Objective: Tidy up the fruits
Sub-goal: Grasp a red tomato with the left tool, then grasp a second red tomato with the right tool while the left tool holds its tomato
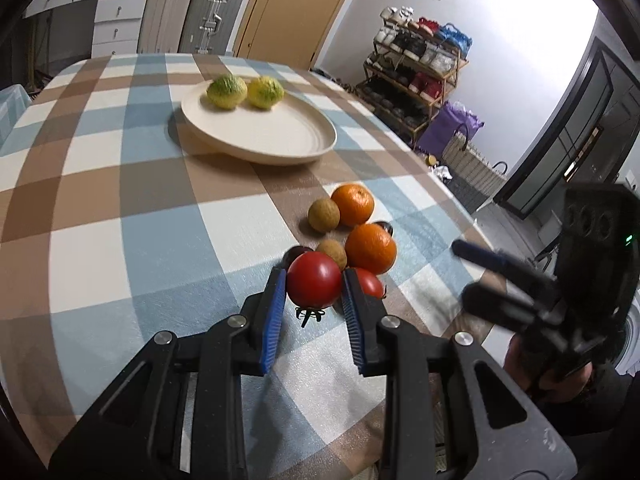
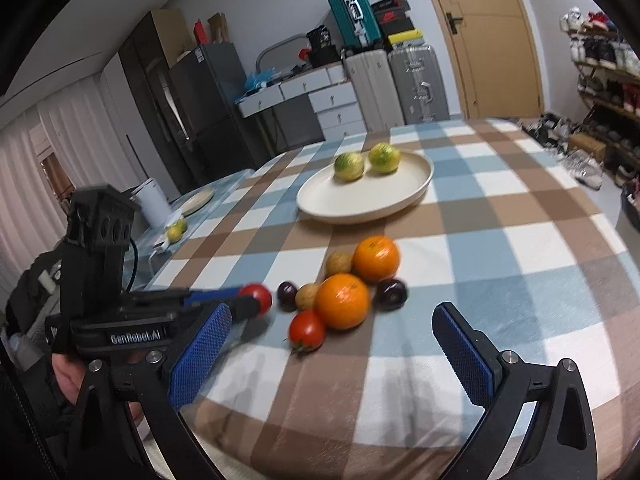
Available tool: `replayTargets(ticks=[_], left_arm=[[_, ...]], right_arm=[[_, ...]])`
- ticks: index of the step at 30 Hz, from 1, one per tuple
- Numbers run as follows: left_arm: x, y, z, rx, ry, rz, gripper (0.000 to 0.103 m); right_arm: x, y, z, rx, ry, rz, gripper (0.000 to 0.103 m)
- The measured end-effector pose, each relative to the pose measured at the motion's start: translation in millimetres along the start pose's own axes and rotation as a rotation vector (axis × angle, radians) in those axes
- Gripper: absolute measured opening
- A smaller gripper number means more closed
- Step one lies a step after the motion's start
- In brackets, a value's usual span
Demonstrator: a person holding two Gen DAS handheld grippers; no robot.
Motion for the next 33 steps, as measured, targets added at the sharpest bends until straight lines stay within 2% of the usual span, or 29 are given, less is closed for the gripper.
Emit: replayTargets(ticks=[6,10,13,21,23,24,28,33], left_arm=[[-22,9,-5,-0.001,-0.001,0.048,0.025],[-34,12,-9,-0.009,-0.01,0.071,0.025],[-38,11,-13,-0.015,-0.014,0.077,0.025],[-40,7,-23,-0.034,-0.018,0.075,0.025],[-39,7,-24,-0.04,-0.018,0.075,0.025],[-38,7,-25,-0.043,-0.019,0.073,0.025],[-38,5,-26,-0.047,-0.018,0.071,0.025],[-38,5,-27,-0.046,-0.016,0.07,0.025]], right_arm=[[17,-17,-9,0.045,0.042,-0.073,0.103],[30,-26,-12,0.084,0.061,-0.123,0.098],[38,-29,-16,0.074,0.052,-0.14,0.087],[56,-32,-17,0.06,-0.013,-0.163,0.07],[60,-32,-15,0.043,-0.065,-0.162,0.06],[60,-33,-14,0.037,-0.075,-0.161,0.058],[62,-34,-11,0.023,-0.102,-0.163,0.03],[59,-37,-13,0.047,-0.053,-0.167,0.028]])
Point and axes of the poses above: each gripper's, at about its wrist camera, not at the fingertips, and x roughly the way its jaws point, z to its right, y to its top, the point moved 10 cm from there along x, roughly the way its jaws point, and after that the axes turned 4 degrees about z, right-handed, at the moved point
